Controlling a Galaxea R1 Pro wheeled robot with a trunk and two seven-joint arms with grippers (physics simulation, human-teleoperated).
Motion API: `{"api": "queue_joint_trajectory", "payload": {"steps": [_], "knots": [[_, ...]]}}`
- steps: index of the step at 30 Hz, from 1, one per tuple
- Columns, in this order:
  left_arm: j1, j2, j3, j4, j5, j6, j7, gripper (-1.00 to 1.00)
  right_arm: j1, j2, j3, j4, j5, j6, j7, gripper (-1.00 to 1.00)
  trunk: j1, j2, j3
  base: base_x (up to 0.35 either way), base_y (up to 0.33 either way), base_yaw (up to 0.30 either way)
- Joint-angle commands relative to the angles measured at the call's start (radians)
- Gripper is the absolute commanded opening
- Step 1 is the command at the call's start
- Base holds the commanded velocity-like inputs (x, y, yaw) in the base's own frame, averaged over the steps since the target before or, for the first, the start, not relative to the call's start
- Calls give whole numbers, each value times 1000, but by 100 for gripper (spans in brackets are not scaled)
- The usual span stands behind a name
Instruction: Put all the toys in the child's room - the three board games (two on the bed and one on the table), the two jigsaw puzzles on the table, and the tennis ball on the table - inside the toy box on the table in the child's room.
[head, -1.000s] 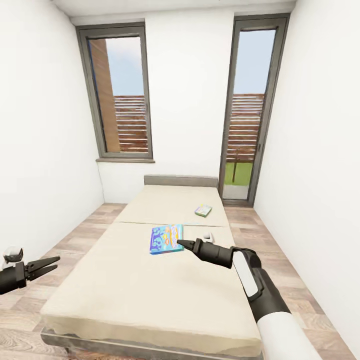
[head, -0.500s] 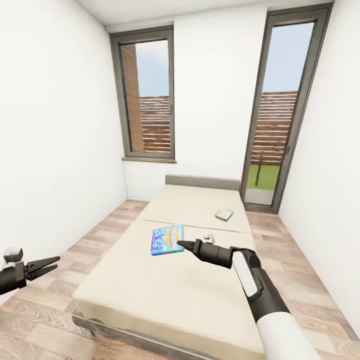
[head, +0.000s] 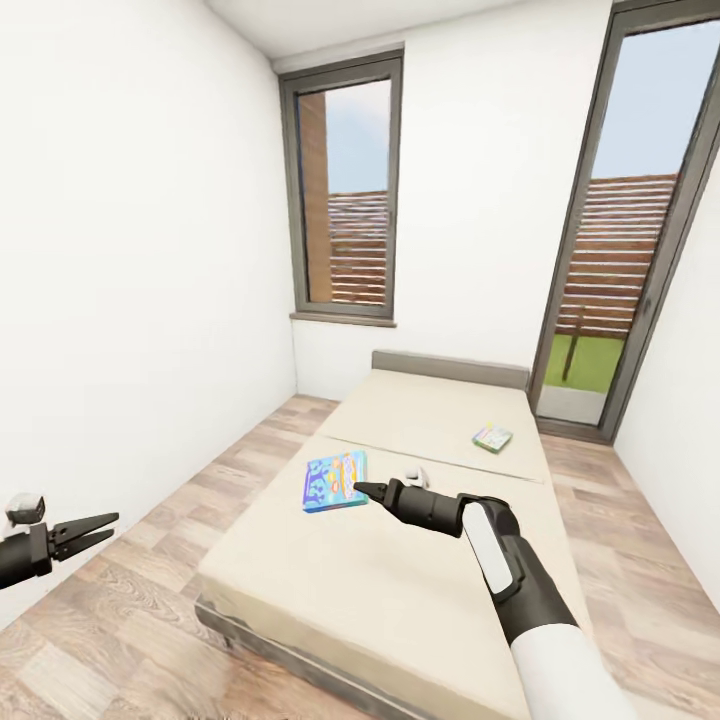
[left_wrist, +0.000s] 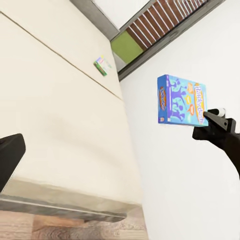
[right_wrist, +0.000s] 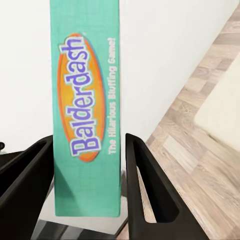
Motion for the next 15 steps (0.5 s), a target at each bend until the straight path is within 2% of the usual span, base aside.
{"api": "queue_joint_trajectory", "payload": {"steps": [1, 15], "knots": [[-1, 0, 1, 0, -7, 10, -7, 100, -1, 1, -3, -1, -3, 7, 5, -100, -4, 6, 2, 0, 0, 290], [0, -1, -1, 0, -8, 10, -7, 100, -1, 1, -3, -1, -3, 7, 5, -100, -58, 104, 38, 0, 0, 289]]}}
